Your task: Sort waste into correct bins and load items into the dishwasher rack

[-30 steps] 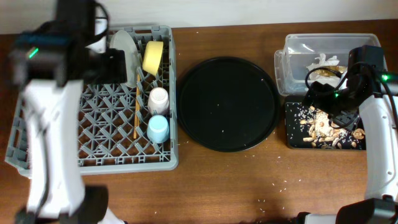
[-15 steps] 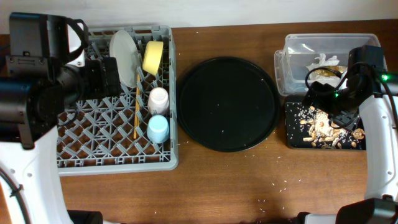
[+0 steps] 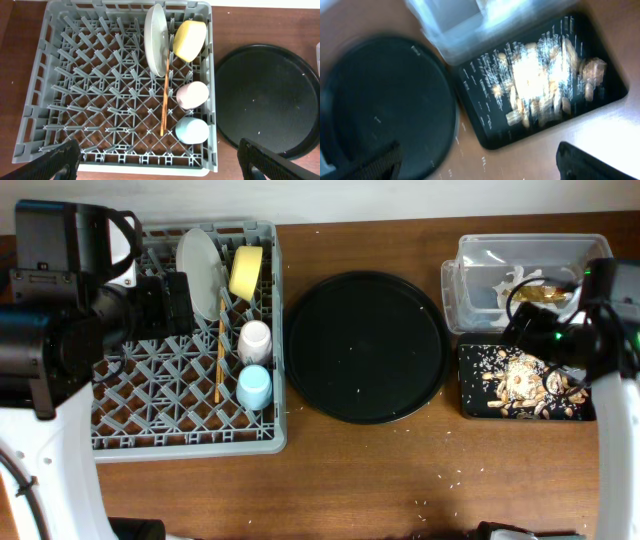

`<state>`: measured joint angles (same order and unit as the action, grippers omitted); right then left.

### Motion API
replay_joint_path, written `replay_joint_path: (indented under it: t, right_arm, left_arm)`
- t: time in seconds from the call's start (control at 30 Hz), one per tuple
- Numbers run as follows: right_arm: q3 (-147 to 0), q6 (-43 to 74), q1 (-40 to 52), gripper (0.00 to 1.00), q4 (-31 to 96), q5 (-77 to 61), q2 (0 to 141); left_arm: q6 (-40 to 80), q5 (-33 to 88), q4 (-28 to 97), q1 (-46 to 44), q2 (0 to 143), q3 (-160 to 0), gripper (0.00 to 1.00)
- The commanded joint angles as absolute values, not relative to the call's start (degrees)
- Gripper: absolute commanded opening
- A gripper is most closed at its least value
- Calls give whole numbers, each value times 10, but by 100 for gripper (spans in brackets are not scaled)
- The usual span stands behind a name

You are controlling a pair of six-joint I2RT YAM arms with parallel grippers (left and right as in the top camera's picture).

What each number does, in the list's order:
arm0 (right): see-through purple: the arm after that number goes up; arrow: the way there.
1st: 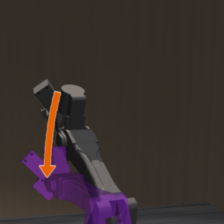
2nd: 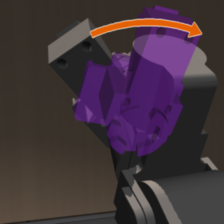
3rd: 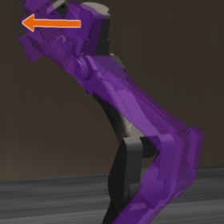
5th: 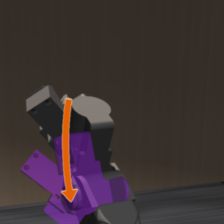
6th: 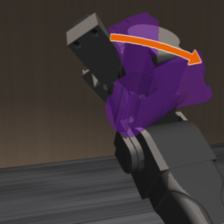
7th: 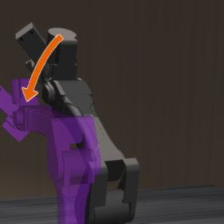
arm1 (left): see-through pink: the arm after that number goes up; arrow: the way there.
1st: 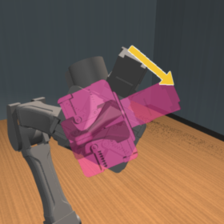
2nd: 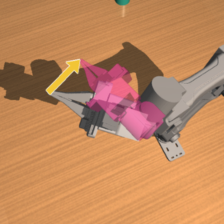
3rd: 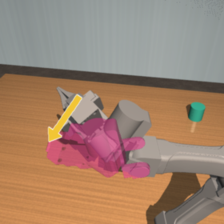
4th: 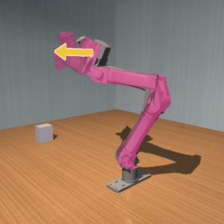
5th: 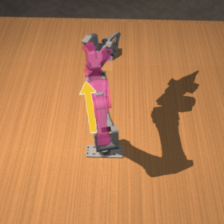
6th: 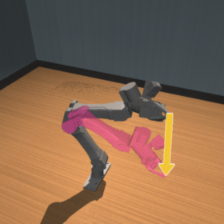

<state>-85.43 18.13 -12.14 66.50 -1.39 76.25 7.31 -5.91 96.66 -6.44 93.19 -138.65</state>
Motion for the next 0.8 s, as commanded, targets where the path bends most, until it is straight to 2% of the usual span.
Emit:
replay_joint_path:
  t: [0.0, 0.07, 0.13, 0.33, 0.53, 0.67, 0.77]
  right_arm:
    - [-861, 82, -53, 98, 594, -6, 695]
    - [-860, 18, 15, 99, 522, 8, 655]
    - [-850, 13, 58, 98, 477, 26, 626]
    - [-758, 13, 86, 98, 335, -4, 565]
    - [-476, 13, 86, 98, 111, -20, 419]
    - [-230, 15, 86, 98, -77, -30, 269]
    - [-117, 15, 86, 98, -132, -29, 172]
  left_arm:
    - [76, -53, 967, -62, 922, -1387, 100]
    - [76, -53, 967, -62, 922, -1387, 100]
    - [76, -53, 967, -62, 922, -1387, 100]
    - [76, -53, 967, -62, 922, -1387, 100]
    - [76, -53, 967, -62, 922, -1387, 100]
    - [76, -53, 967, -62, 922, -1387, 100]
    - [76, -53, 967, -62, 922, -1387, 100]
